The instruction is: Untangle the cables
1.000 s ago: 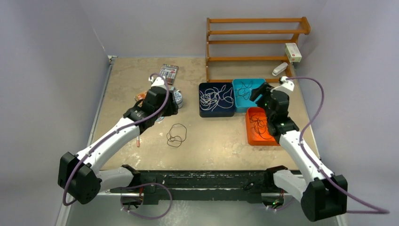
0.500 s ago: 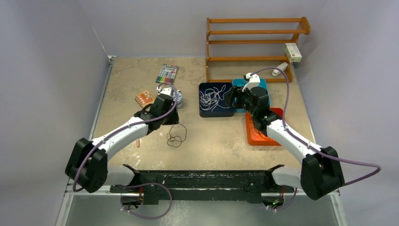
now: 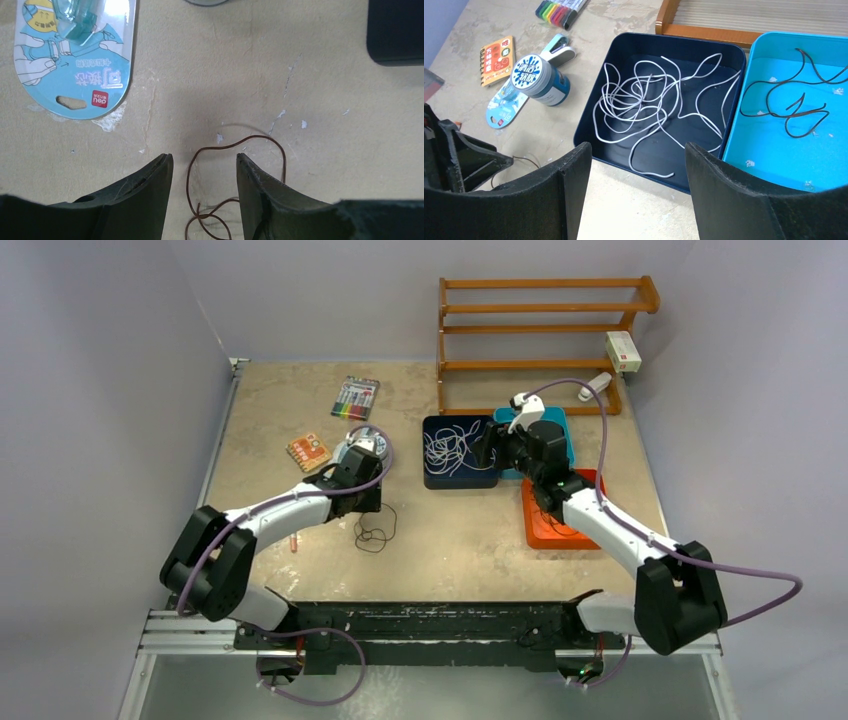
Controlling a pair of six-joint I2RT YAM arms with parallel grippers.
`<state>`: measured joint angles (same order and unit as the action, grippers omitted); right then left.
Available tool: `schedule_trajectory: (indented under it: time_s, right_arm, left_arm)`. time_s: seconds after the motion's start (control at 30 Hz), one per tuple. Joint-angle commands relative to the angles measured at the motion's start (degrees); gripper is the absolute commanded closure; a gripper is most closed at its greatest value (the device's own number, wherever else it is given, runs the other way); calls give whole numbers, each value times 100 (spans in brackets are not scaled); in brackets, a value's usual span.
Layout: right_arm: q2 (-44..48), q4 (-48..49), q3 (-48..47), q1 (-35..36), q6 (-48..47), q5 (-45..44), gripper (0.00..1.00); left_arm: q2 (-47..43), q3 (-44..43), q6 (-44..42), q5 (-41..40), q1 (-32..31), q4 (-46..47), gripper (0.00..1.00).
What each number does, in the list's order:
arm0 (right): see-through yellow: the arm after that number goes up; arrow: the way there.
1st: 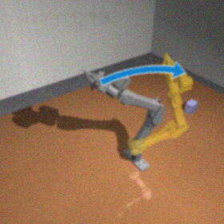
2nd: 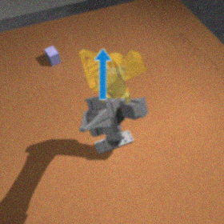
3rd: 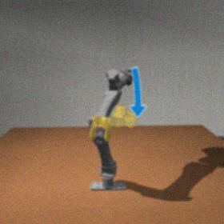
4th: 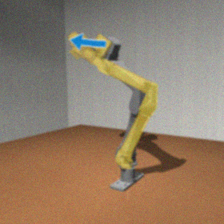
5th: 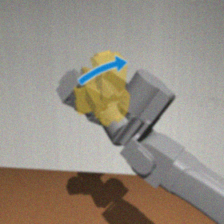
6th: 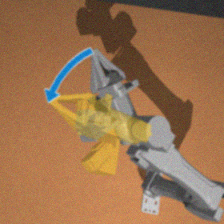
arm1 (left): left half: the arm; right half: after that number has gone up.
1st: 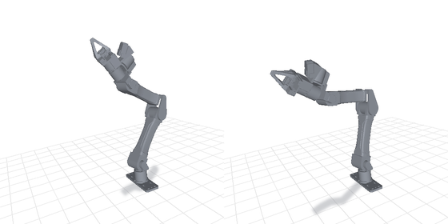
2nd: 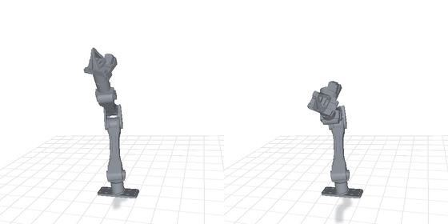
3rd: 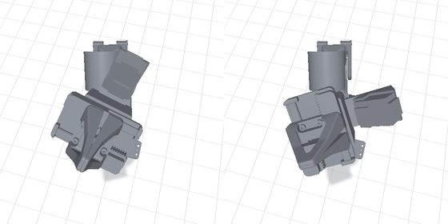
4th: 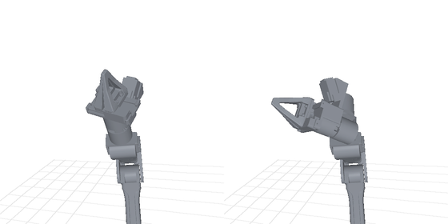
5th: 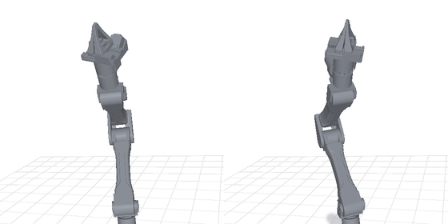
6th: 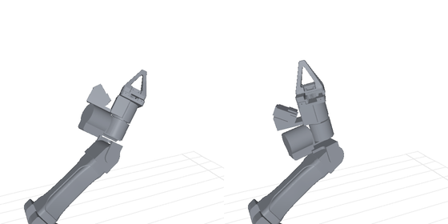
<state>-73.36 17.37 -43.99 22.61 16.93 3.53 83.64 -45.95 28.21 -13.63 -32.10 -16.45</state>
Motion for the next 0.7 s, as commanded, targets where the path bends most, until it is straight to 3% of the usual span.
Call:
schedule_trajectory:
  time_s: [0.0,0.3,0.67]
  right_arm:
    - [-41,285,-320,17,-127,199,30]
    - [-73,273,-330,20,-118,227,30]
    - [-116,267,-385,16,-143,218,30]
  left_arm:
    - [179,61,-220,-279,-105,234,51]
    - [600,-18,-372,-386,-174,290,52]
    - [1020,-146,-436,-390,-172,471,61]
